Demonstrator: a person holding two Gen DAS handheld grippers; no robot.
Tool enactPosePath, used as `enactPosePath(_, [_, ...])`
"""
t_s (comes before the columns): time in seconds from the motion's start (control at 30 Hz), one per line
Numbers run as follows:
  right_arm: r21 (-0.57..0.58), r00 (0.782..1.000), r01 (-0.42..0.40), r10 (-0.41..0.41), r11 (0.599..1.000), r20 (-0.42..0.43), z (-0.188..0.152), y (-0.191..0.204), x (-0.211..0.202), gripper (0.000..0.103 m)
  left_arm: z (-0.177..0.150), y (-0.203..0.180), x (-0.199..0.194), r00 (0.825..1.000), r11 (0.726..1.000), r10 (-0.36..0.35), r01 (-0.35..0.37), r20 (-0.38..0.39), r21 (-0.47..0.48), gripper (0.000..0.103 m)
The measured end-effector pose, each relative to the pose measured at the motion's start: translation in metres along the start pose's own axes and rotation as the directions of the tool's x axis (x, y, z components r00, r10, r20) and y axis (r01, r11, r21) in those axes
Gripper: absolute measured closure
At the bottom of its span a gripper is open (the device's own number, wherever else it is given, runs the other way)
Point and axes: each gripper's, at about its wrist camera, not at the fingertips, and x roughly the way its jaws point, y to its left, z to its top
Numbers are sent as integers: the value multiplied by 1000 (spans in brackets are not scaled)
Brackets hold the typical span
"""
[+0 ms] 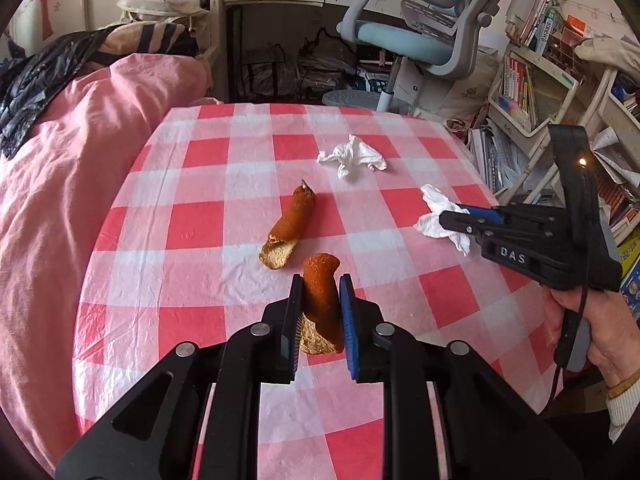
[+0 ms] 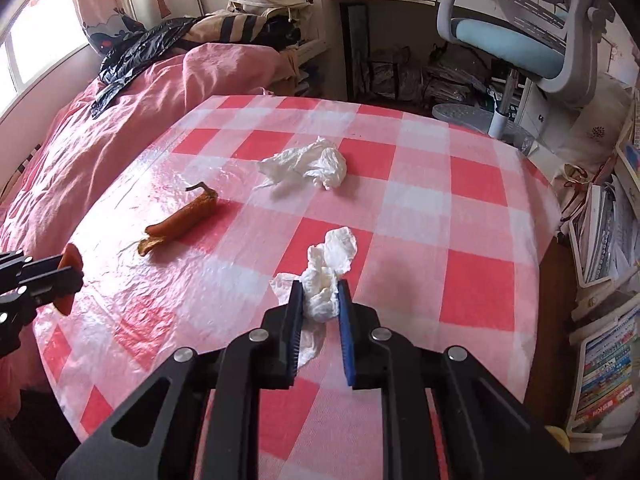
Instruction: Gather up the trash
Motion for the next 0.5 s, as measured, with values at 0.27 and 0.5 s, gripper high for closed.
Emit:
enactPosePath(0.27, [98, 995, -15, 5, 995, 99, -17, 2, -60, 85, 0, -18, -28, 997, 998, 29, -32, 70, 52, 86])
enactPosePath(0.5, [140, 981, -35, 7, 990, 193, -40, 20, -93, 85, -3, -18, -38, 994, 997, 38, -45, 98, 64, 86])
